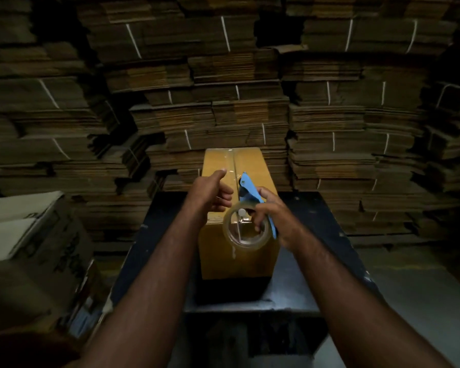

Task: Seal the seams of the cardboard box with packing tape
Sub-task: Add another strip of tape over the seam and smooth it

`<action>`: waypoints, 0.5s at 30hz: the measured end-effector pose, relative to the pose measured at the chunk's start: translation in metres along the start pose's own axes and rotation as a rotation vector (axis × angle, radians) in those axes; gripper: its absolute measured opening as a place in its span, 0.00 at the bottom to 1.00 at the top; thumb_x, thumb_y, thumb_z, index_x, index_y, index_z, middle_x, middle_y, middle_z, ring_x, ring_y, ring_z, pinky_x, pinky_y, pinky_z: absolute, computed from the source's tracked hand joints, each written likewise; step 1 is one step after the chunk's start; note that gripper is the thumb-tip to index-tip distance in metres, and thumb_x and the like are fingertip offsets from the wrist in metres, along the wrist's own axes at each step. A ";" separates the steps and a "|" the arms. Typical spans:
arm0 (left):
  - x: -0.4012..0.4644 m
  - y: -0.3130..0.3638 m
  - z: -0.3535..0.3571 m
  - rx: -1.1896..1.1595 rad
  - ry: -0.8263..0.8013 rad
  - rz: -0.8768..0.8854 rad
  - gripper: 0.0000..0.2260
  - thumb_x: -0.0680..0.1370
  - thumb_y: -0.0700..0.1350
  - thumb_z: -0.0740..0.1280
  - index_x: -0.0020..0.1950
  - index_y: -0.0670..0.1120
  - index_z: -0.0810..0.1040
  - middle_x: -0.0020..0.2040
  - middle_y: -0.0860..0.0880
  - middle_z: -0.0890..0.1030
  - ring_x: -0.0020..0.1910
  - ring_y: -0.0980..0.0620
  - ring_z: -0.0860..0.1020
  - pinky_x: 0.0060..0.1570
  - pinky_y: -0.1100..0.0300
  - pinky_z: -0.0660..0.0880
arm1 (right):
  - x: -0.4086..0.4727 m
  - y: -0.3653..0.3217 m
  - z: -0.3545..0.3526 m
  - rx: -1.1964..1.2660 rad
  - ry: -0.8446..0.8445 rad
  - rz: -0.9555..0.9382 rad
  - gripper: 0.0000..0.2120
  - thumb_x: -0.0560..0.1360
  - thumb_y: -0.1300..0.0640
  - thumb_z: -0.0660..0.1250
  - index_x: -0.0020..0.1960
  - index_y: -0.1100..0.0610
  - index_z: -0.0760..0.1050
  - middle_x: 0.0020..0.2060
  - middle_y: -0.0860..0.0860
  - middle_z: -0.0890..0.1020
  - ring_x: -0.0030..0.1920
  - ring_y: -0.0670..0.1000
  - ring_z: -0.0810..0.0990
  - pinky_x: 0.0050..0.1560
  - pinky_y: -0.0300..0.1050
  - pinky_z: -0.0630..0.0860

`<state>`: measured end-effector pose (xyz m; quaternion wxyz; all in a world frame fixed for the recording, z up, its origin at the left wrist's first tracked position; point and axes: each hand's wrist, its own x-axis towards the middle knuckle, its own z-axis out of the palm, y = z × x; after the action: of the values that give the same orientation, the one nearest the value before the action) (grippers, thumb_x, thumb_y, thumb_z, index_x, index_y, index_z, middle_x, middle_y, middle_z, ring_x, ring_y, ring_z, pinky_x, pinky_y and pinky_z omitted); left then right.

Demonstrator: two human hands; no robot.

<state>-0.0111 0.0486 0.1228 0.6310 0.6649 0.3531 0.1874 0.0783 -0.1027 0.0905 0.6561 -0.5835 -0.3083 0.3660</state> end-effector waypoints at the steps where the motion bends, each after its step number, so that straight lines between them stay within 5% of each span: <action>1: -0.001 -0.002 -0.004 0.007 -0.018 -0.044 0.25 0.80 0.60 0.61 0.43 0.39 0.82 0.35 0.43 0.82 0.32 0.48 0.80 0.36 0.56 0.76 | 0.001 0.003 0.001 0.003 -0.018 0.022 0.24 0.61 0.70 0.60 0.53 0.54 0.80 0.30 0.55 0.75 0.26 0.53 0.68 0.24 0.41 0.68; 9: -0.014 -0.015 -0.021 0.046 -0.127 -0.208 0.27 0.79 0.64 0.61 0.43 0.40 0.83 0.36 0.45 0.83 0.34 0.49 0.80 0.36 0.59 0.76 | -0.001 0.015 0.002 -0.078 -0.021 0.093 0.24 0.62 0.69 0.62 0.57 0.57 0.76 0.32 0.56 0.74 0.27 0.52 0.70 0.26 0.43 0.69; 15: -0.013 -0.014 -0.012 0.027 -0.136 -0.224 0.14 0.78 0.50 0.69 0.47 0.38 0.83 0.37 0.43 0.85 0.32 0.49 0.82 0.36 0.57 0.80 | -0.004 0.016 -0.001 -0.268 -0.006 0.091 0.21 0.62 0.66 0.64 0.55 0.55 0.75 0.30 0.58 0.75 0.25 0.52 0.72 0.27 0.43 0.70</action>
<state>-0.0317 0.0471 0.1136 0.6615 0.6409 0.3839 0.0658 0.0752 -0.1057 0.0751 0.5540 -0.6783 -0.3298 0.3526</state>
